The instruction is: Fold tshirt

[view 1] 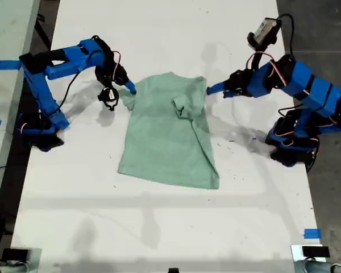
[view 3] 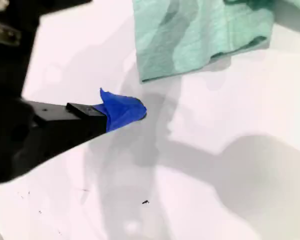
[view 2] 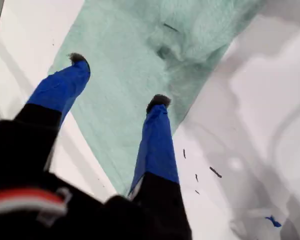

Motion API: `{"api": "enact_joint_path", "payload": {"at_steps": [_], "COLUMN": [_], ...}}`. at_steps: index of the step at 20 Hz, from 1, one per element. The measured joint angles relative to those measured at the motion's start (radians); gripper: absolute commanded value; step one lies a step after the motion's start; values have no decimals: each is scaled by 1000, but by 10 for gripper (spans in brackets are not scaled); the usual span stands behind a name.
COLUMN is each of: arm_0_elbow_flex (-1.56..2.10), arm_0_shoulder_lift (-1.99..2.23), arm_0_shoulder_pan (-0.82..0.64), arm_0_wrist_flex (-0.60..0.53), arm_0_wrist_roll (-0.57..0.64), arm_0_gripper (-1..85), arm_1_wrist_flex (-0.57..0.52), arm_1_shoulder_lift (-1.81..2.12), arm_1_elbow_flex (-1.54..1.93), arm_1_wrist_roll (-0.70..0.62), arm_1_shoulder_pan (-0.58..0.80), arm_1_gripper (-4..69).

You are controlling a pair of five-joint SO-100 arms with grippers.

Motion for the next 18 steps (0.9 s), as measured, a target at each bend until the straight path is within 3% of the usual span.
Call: {"api": "enact_joint_path", "payload": {"at_steps": [2, 5, 14, 18], "arm_0_elbow_flex": [0, -52, -80, -87], "arm_0_shoulder_lift": [-58, -112, -152, -46], "arm_0_shoulder_pan": [-3, -3, 2, 0], "arm_0_wrist_flex": [-28, -51, -66, 8], "arm_0_wrist_roll": [0, 9, 6, 25], "arm_0_gripper": [220, 1, 0, 0], "arm_1_wrist_flex": [0, 0, 0, 0], "arm_1_shoulder_lift": [8, 9, 100, 110], "arm_1_elbow_flex": [15, 20, 87, 104], "arm_1_wrist_roll": [0, 6, 18, 29], "arm_1_shoulder_pan": [0, 0, 0, 0], "arm_1_gripper": [229, 229, 209, 194]}}
